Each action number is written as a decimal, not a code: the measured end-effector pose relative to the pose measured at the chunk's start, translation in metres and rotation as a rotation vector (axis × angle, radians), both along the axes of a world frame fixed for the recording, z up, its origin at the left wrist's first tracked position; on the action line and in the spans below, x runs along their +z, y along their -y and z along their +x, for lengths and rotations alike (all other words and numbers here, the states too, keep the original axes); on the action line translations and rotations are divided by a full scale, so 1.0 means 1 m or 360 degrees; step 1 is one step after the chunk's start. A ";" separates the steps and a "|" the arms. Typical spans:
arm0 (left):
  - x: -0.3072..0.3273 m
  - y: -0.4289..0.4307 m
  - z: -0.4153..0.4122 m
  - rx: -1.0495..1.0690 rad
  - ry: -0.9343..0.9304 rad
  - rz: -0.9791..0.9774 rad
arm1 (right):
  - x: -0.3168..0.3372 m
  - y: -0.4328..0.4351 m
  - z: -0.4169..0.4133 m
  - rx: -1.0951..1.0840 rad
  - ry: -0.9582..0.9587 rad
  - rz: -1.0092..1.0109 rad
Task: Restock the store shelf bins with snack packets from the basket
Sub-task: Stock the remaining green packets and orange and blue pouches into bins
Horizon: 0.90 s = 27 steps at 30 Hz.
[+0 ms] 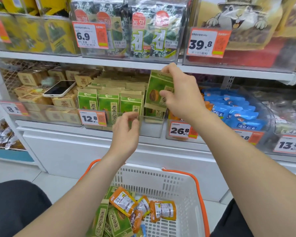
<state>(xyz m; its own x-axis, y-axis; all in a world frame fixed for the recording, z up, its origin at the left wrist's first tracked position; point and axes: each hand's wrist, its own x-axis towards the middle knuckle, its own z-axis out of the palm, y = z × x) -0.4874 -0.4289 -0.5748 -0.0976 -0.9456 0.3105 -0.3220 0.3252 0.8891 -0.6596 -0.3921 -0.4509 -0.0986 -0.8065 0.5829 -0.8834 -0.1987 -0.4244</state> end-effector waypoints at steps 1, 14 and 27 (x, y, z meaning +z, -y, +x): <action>0.003 0.002 0.001 0.0047 0.0116 -0.0028 | -0.004 0.004 -0.002 0.0005 -0.0018 -0.0005; 0.051 0.039 0.002 -0.0091 0.1721 -0.0364 | -0.048 0.079 -0.002 -0.0443 -0.0644 0.0465; 0.048 0.053 0.015 -0.0463 0.1526 -0.0207 | -0.065 0.103 0.016 -0.0859 -0.0707 0.0208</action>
<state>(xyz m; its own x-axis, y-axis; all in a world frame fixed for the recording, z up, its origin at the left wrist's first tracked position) -0.4720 -0.4818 -0.5268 -0.5816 -0.8096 0.0789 -0.7749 0.5809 0.2490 -0.6441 -0.4951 -0.5157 -0.2797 -0.7779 0.5627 -0.9391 0.3435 0.0081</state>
